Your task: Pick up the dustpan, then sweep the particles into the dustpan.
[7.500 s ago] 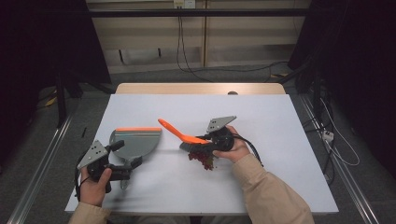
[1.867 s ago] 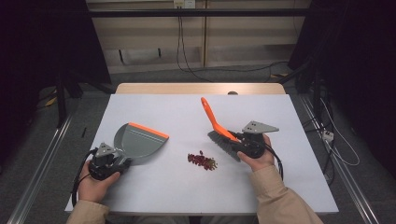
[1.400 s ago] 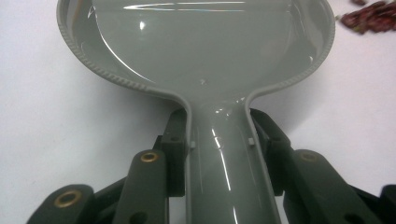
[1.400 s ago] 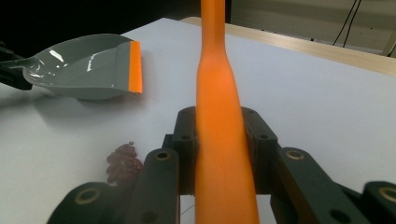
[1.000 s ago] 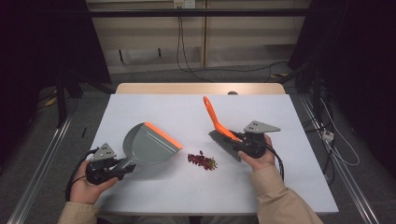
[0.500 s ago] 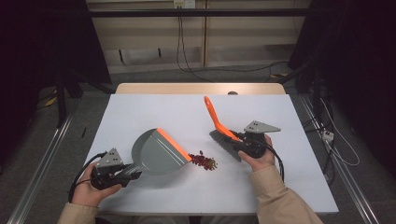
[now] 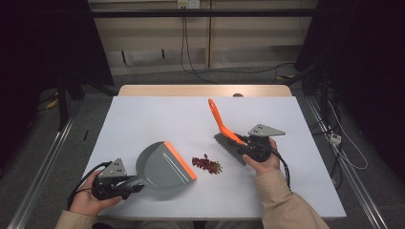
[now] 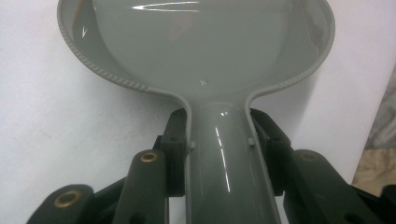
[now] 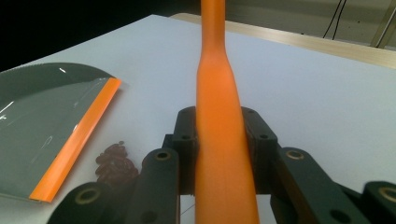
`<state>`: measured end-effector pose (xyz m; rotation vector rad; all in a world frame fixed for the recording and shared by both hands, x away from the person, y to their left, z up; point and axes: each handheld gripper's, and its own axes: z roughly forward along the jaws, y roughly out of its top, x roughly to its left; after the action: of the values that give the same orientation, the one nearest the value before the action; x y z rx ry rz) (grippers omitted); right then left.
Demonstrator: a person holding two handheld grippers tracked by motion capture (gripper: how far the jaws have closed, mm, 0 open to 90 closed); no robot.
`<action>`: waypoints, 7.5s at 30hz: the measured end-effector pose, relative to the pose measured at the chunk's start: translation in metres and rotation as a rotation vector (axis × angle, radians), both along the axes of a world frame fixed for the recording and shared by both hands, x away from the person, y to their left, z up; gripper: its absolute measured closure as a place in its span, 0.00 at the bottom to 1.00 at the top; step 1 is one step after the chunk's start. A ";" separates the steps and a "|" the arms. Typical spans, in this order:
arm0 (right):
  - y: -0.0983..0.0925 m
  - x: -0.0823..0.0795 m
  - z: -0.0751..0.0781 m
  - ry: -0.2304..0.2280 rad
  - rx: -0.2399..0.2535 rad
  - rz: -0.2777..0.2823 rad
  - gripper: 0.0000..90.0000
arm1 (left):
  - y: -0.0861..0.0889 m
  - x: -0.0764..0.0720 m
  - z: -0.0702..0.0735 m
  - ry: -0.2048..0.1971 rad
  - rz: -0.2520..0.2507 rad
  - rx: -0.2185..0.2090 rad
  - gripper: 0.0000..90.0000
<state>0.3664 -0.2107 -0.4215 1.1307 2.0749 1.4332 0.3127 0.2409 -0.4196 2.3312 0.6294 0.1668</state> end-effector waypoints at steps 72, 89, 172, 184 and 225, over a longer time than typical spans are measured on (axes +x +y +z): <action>0.034 -0.014 -0.016 -0.008 -0.130 -0.058 0.79 | -0.026 0.017 -0.014 0.118 -0.096 0.011 0.71; 0.060 -0.020 -0.017 -0.014 -0.158 -0.052 0.79 | -0.034 0.015 -0.014 0.147 -0.114 0.008 0.70; 0.130 -0.034 -0.020 0.039 -0.023 -0.027 0.77 | -0.045 0.019 -0.016 0.189 -0.118 -0.012 0.71; 0.167 -0.033 -0.013 0.036 0.013 0.077 0.79 | -0.043 0.018 -0.018 0.193 -0.113 -0.022 0.71; 0.070 -0.046 -0.019 -0.018 -0.091 -0.153 0.79 | -0.048 0.008 -0.017 0.200 -0.147 -0.011 0.70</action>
<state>0.3205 -0.1408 -0.4403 1.2069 1.9740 1.2606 0.3202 0.1930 -0.4365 2.3914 0.5495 -0.1382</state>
